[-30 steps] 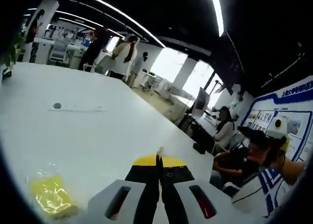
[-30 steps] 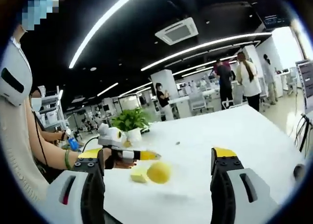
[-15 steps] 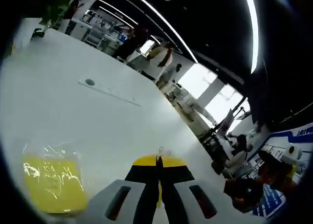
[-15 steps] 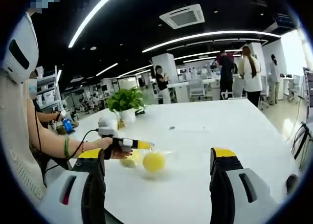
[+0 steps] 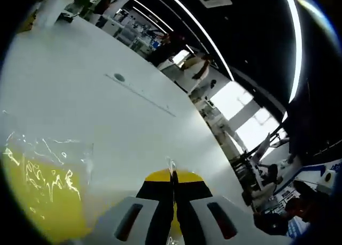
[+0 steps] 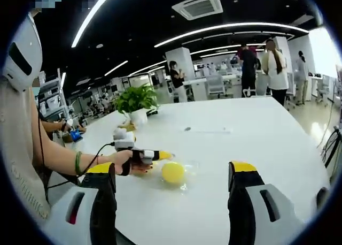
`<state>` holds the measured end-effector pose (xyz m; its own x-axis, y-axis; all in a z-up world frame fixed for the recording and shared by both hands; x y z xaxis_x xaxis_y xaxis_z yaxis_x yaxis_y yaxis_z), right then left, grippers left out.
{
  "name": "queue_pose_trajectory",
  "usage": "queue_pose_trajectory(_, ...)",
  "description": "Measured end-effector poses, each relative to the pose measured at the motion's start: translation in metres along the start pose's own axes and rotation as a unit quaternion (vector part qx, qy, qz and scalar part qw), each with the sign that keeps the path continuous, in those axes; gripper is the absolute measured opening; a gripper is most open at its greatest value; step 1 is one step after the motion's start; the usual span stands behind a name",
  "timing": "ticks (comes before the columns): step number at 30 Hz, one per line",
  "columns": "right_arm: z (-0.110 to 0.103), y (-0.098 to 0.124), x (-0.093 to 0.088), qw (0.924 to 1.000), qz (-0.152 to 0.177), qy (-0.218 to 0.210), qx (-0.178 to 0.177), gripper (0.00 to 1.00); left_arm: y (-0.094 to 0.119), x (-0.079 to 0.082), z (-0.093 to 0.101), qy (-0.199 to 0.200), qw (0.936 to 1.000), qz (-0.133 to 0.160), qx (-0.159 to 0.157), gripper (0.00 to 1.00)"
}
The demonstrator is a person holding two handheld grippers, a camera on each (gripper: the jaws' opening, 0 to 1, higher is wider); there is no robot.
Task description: Compare the silicone blocks by pressing each to a similar depth, holding the contact briefly, and releasing to observe deformation and rebound differences across the visible hardness samples.
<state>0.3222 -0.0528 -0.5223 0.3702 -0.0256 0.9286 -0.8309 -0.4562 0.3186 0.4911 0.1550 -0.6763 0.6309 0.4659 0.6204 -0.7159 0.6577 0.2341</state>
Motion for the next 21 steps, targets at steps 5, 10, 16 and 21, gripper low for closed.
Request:
queue_pose_trajectory(5,0.007,-0.001,-0.002,1.0000,-0.004,-0.002,-0.006,0.80,-0.013,-0.012,-0.010,0.008,0.9993,-0.009,0.035,0.00)
queue_pose_trajectory(10,0.007,-0.001,-0.003,1.0000,-0.004,-0.005,-0.006,0.79,-0.014,-0.023,-0.020,0.004,0.9981,-0.029,0.055,0.00)
queue_pose_trajectory(16,0.004,0.000,-0.007,1.0000,-0.008,-0.005,-0.002,0.79,-0.015,-0.022,-0.020,-0.023,0.9975,-0.042,0.053,0.00)
queue_pose_trajectory(21,0.004,0.003,-0.010,0.9999,-0.009,-0.004,-0.003,0.78,-0.016,-0.022,-0.020,-0.043,0.9964,-0.050,0.053,0.00)
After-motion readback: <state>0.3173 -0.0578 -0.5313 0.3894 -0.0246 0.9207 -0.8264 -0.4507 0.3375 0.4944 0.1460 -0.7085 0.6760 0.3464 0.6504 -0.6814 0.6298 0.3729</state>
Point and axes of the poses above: the point that each gripper's makers call its tool centre point, and the gripper's own axes: y roughly backward along the fingers, z roughly to its right, x roughly out of its top, the point moved 5 cm from there along y, roughly backward along the fingers, and after that the axes turned 7 degrees about -x, right-handed, at the moved point
